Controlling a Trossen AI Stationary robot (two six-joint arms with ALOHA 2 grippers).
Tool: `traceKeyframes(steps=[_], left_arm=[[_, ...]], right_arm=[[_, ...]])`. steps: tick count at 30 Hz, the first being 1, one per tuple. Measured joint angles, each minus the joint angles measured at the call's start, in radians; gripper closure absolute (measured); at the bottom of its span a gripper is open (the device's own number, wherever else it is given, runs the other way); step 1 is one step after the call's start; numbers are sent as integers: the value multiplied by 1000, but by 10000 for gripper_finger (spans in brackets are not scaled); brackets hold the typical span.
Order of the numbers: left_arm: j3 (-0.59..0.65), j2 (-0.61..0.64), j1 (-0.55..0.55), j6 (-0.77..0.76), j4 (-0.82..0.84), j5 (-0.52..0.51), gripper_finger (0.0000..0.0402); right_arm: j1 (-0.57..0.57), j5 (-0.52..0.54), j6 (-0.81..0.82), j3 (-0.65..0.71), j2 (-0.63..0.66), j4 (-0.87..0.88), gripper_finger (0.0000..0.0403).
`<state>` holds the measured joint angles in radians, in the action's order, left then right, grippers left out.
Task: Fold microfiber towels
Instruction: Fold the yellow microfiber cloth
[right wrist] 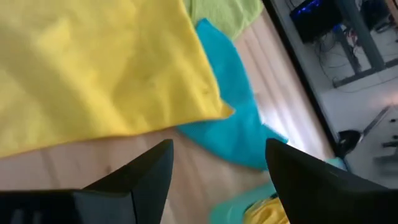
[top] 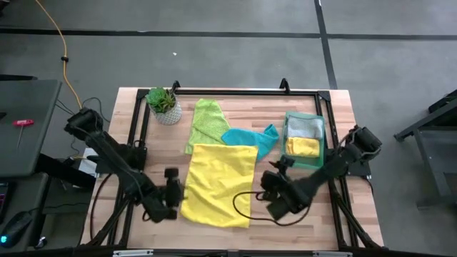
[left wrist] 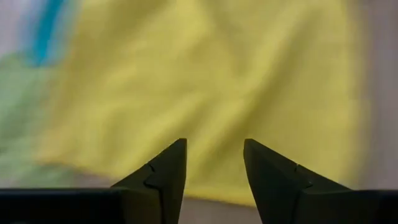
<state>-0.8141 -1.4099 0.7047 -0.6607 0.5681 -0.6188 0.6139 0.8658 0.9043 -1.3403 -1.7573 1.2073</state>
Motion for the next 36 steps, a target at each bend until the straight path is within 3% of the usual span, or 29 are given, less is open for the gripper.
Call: traceKeyframes(steps=[4,8,13,20,28,36], left_arm=[[51,-57,61,-5,-191,64,267],[48,-152,78,-30,-203,81,286],[13,-268,79,-43,-214,157,325],[-83,-375,91,-43,-243,245,395],[-139,-403,150,-51,-233,304,398],[-141,-403,153,-96,-232,279,395]], right_arm=[[64,-2,147,77,0,-15,155],[106,-7,246,163,0,-101,155],[132,-5,258,197,0,-174,155],[135,-4,174,181,1,-279,155],[126,-100,-16,179,2,-516,155],[126,-100,-60,179,2,-539,155]])
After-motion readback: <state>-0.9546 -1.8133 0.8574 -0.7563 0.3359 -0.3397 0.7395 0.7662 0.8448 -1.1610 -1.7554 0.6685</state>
